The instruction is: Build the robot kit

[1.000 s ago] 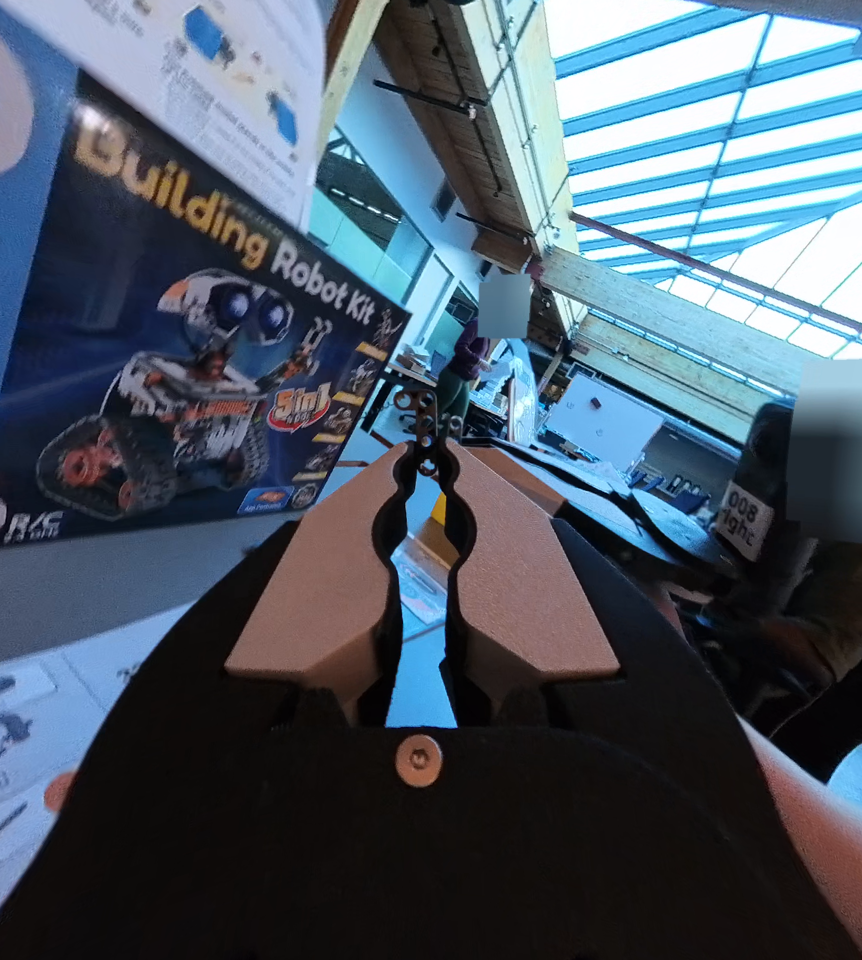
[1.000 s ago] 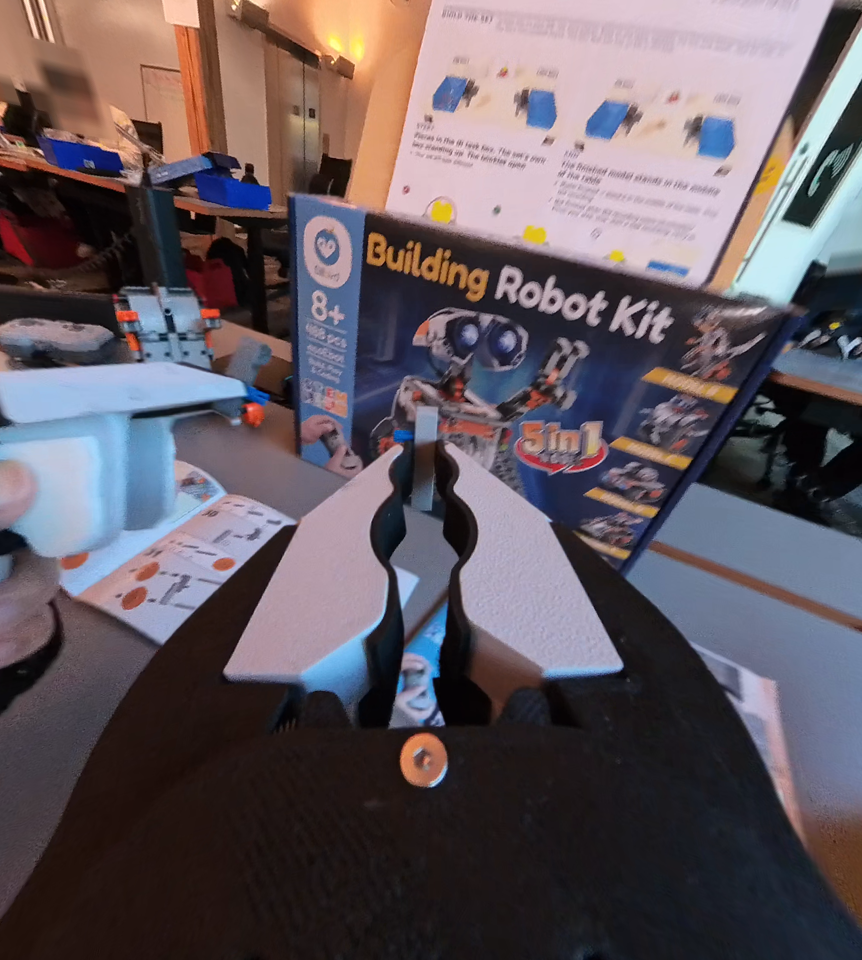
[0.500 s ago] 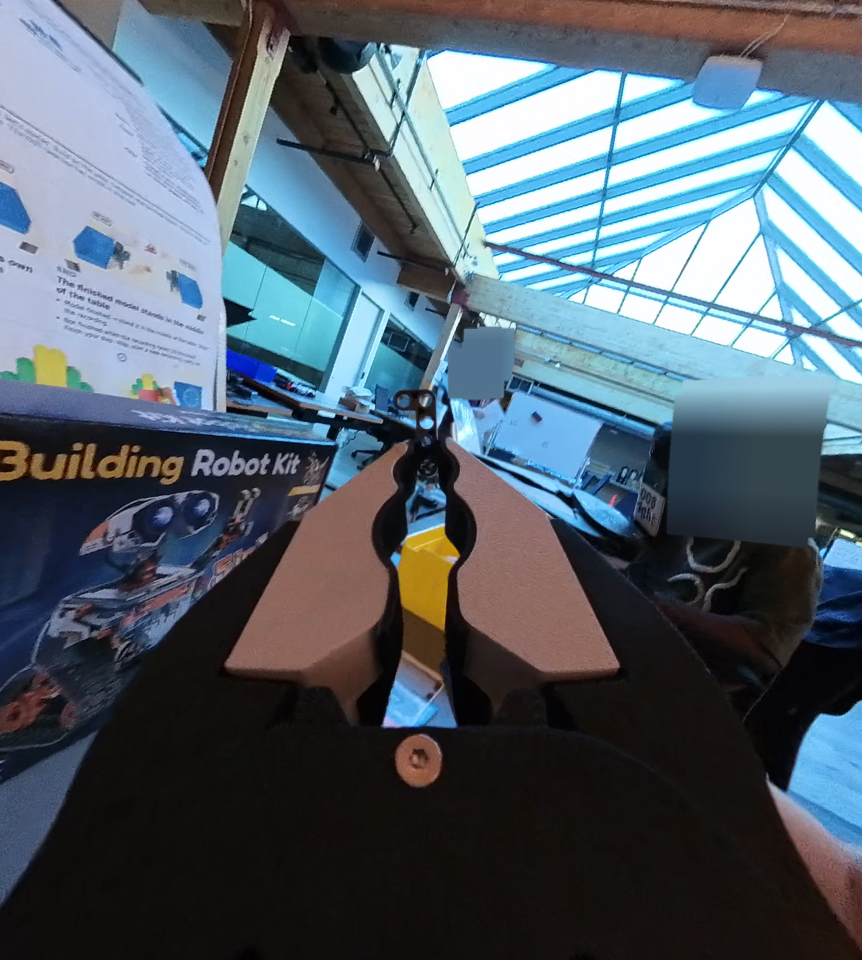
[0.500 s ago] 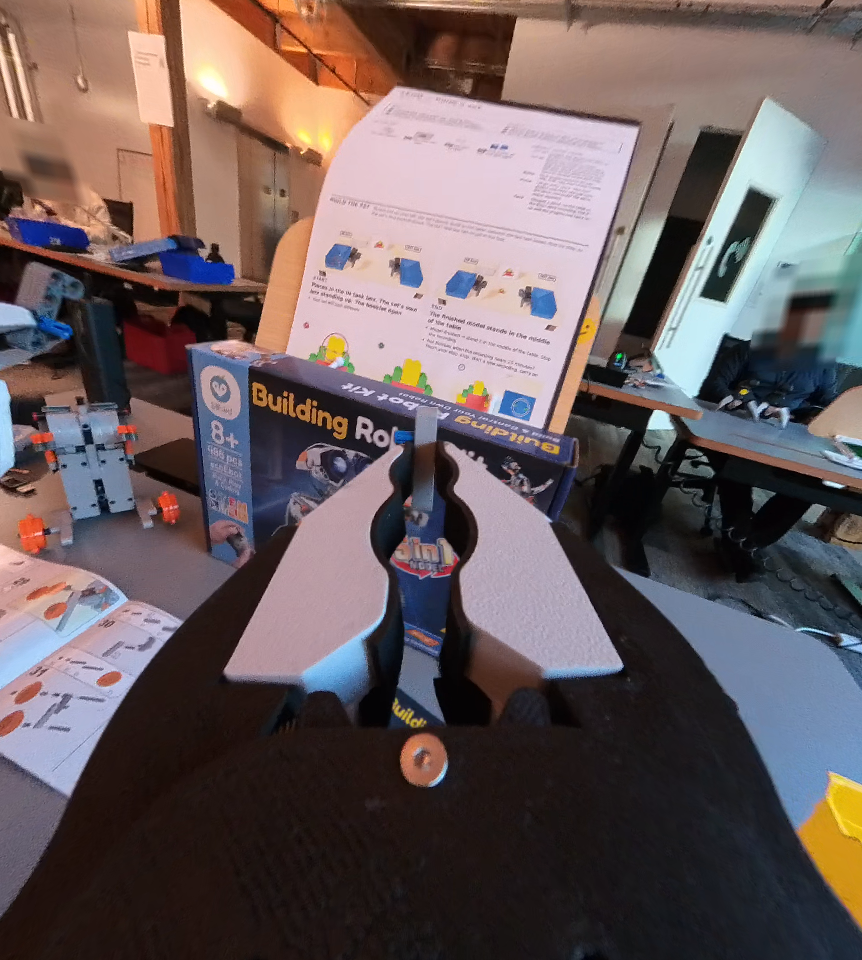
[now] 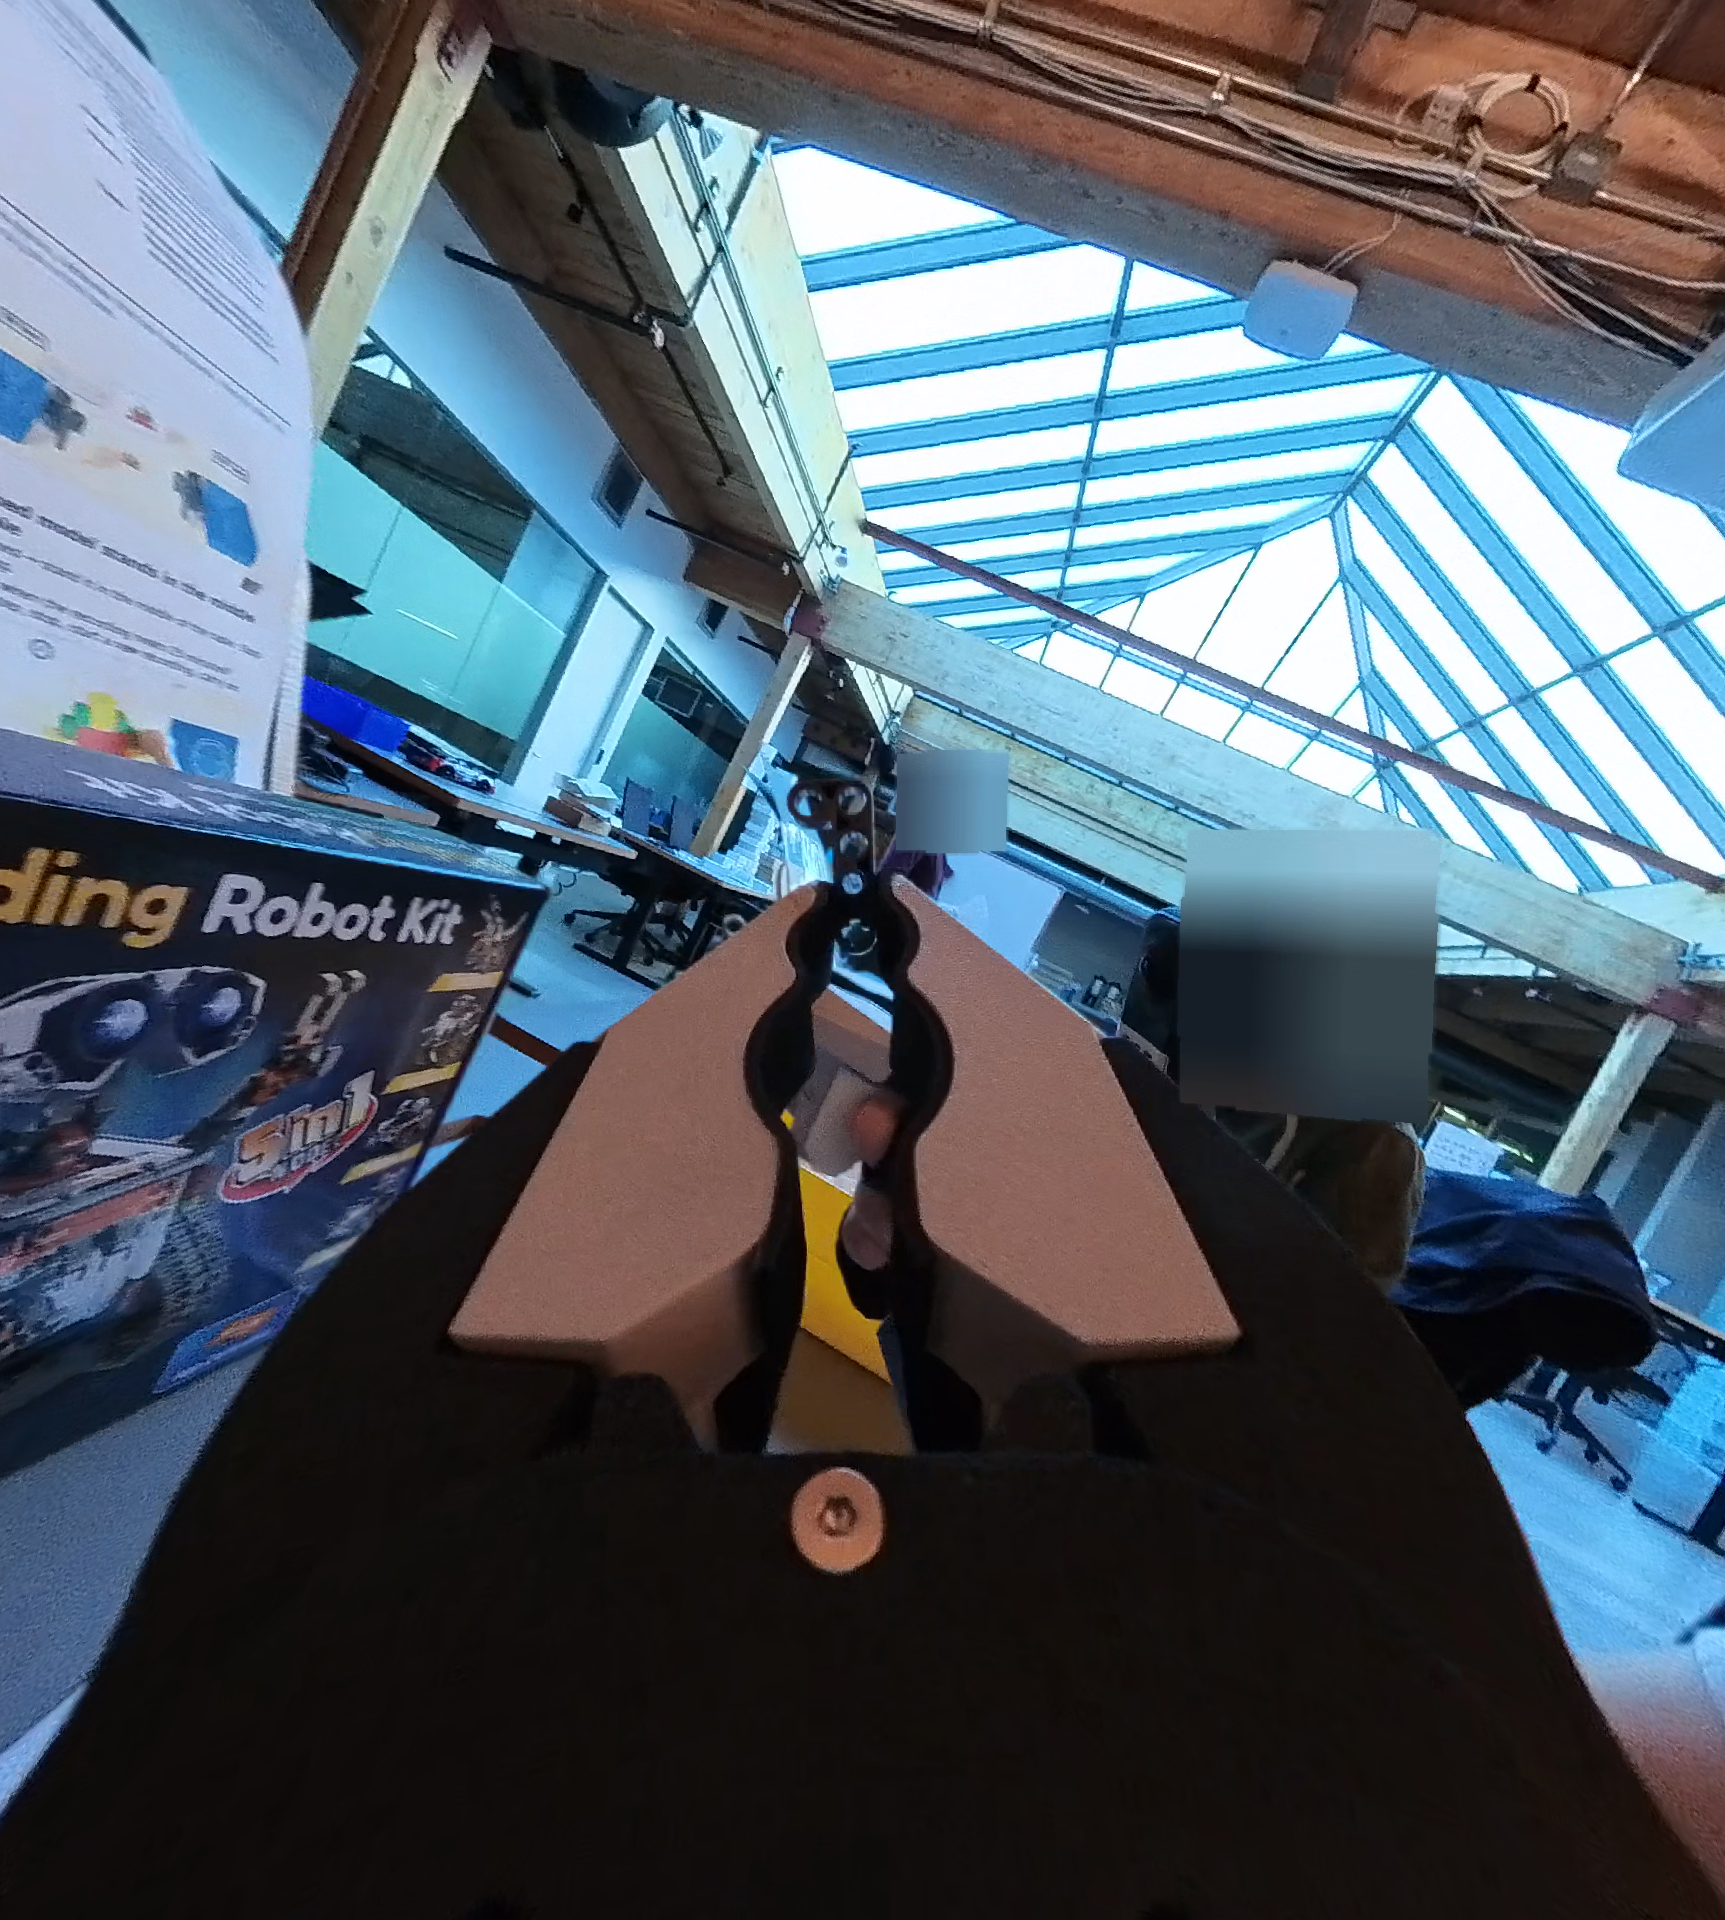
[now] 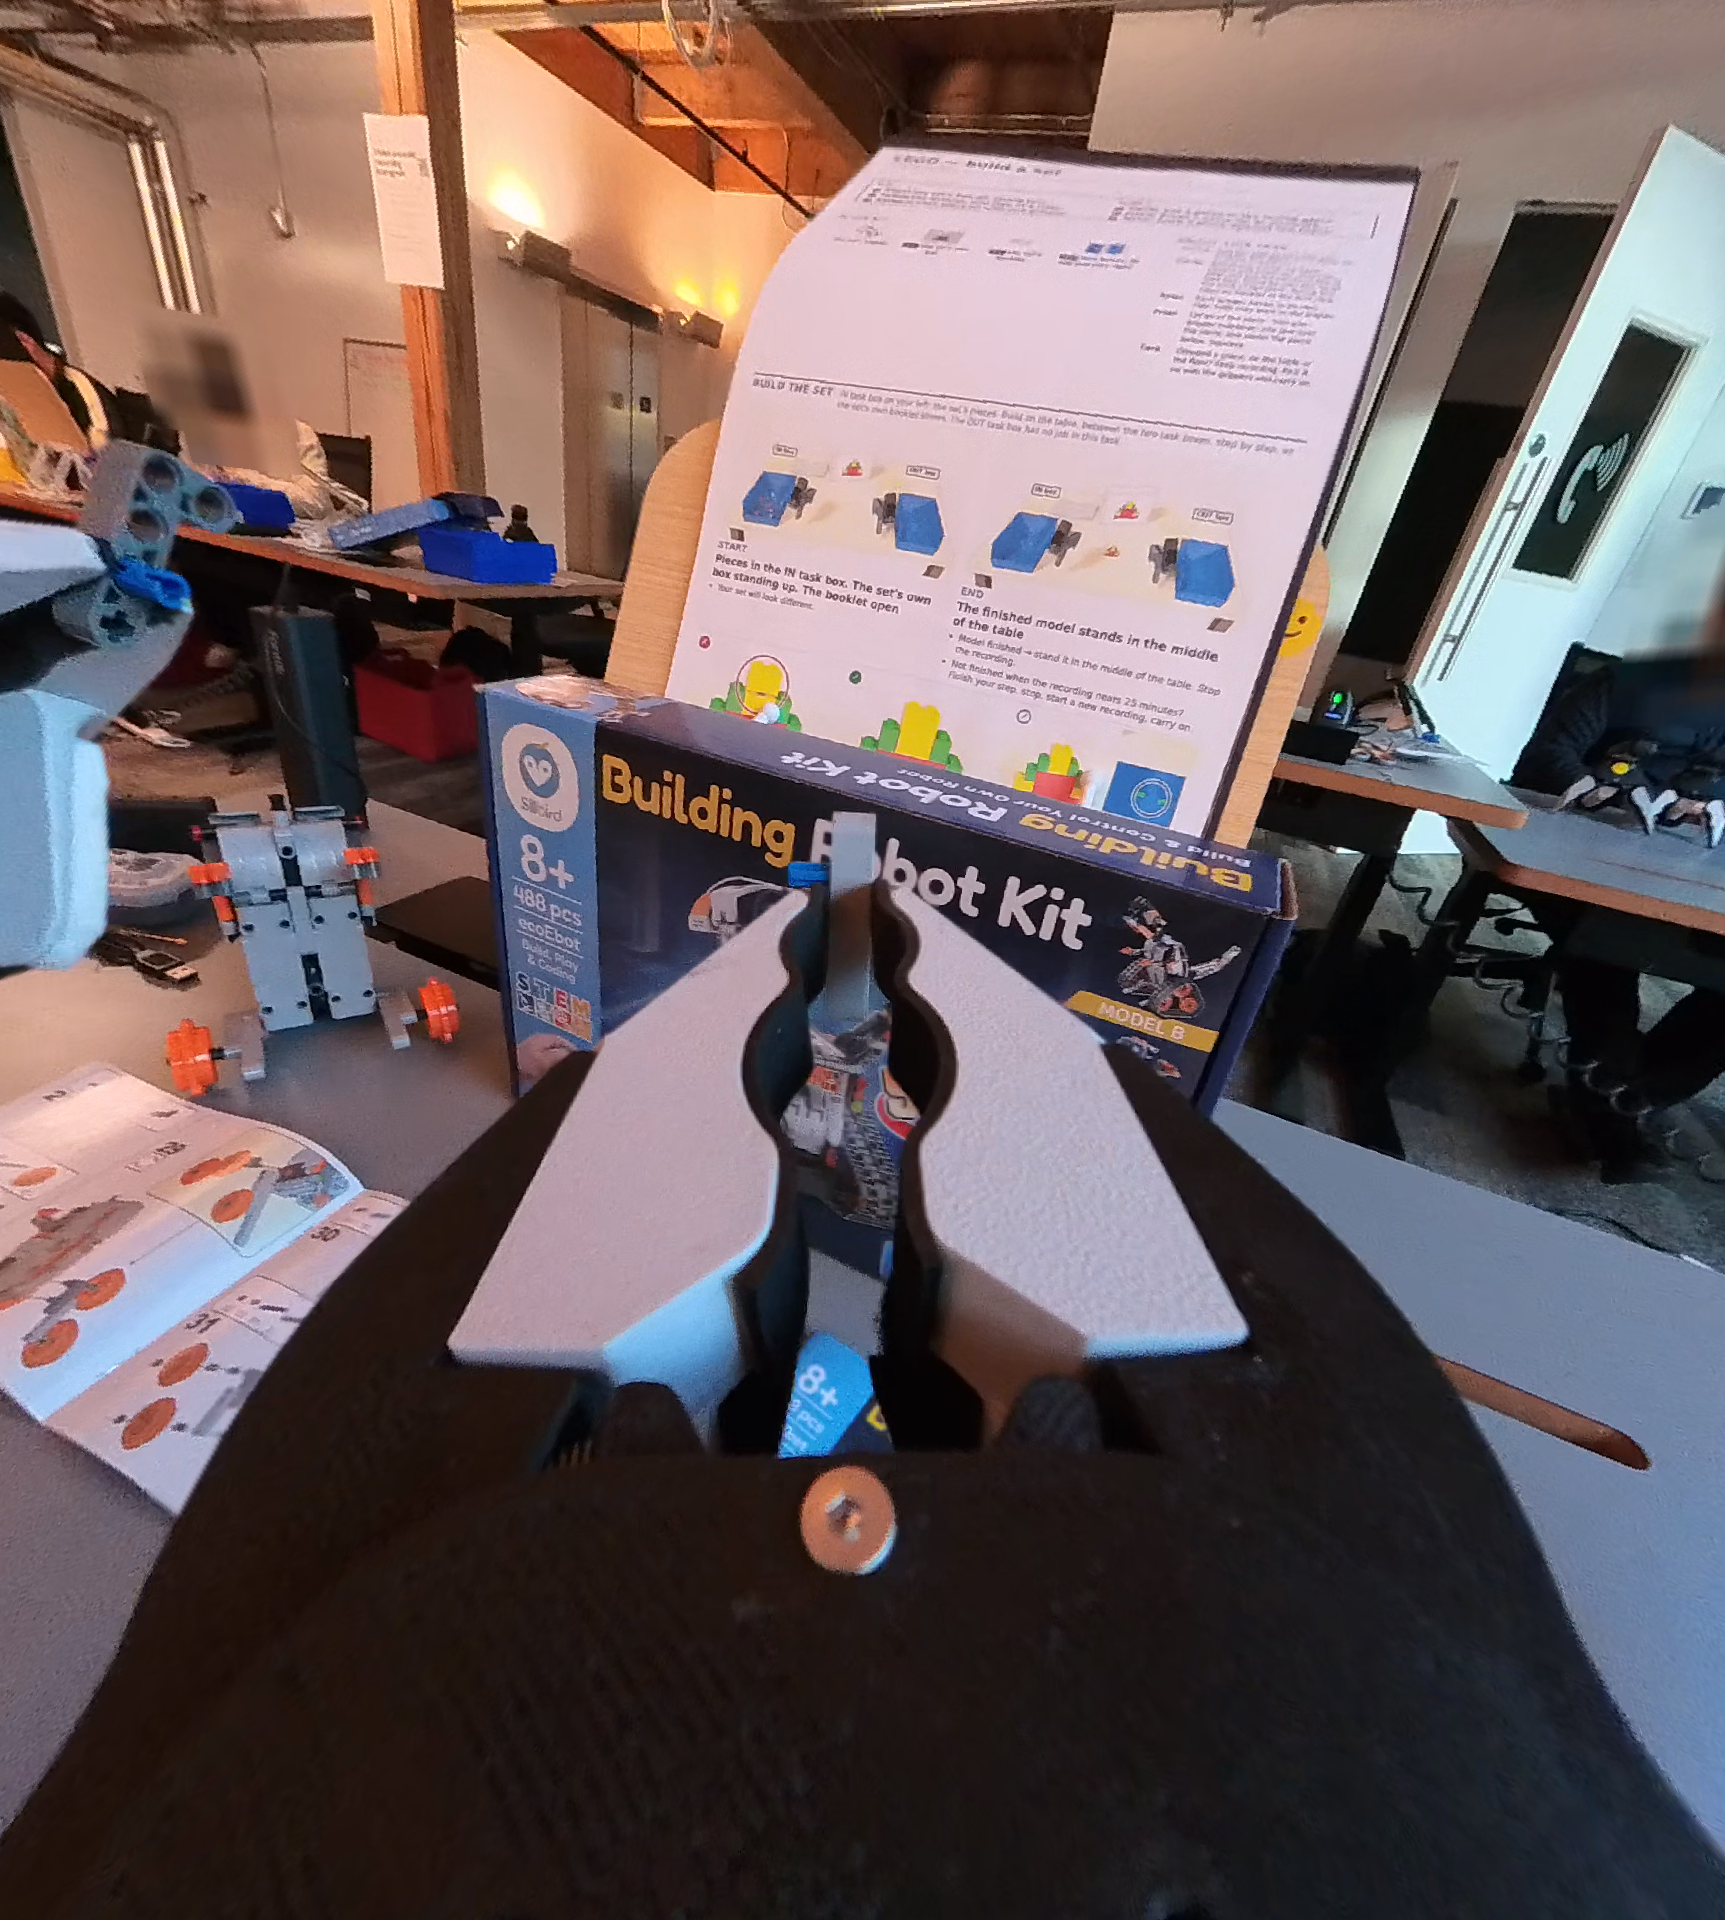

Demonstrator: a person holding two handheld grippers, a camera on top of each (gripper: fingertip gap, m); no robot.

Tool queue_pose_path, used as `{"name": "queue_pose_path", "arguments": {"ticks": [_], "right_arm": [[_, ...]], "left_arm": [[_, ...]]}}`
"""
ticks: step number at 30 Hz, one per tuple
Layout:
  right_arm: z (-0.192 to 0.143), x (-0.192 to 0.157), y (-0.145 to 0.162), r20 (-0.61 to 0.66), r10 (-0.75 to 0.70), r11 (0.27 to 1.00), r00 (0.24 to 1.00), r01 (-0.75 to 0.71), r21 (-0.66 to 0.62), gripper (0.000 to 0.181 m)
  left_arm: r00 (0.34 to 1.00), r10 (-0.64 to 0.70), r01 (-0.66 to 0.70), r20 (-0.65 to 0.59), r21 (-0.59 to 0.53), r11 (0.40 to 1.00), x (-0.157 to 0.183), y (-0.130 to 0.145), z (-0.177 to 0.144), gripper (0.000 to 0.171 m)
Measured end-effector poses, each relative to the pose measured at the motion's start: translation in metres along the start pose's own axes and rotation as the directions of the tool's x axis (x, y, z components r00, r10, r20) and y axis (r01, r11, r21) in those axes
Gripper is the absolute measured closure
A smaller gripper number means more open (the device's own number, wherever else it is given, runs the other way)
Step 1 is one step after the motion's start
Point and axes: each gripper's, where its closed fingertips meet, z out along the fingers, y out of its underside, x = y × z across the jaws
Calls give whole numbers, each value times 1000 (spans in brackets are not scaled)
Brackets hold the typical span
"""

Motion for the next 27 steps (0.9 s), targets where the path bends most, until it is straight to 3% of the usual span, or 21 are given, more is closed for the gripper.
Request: {"name": "queue_pose_path", "arguments": {"ticks": [7,27], "right_arm": [[-4,-2,-9,9,10,1000,1000,-10,30,175],[-1,-31,-11,61,-37,999,997,35,31,175]], "left_arm": [[1000,5,-6,-22,-29,1000,11,4,3,167],[999,-22,23,41,-29,999,-14,0,-9,167]]}}
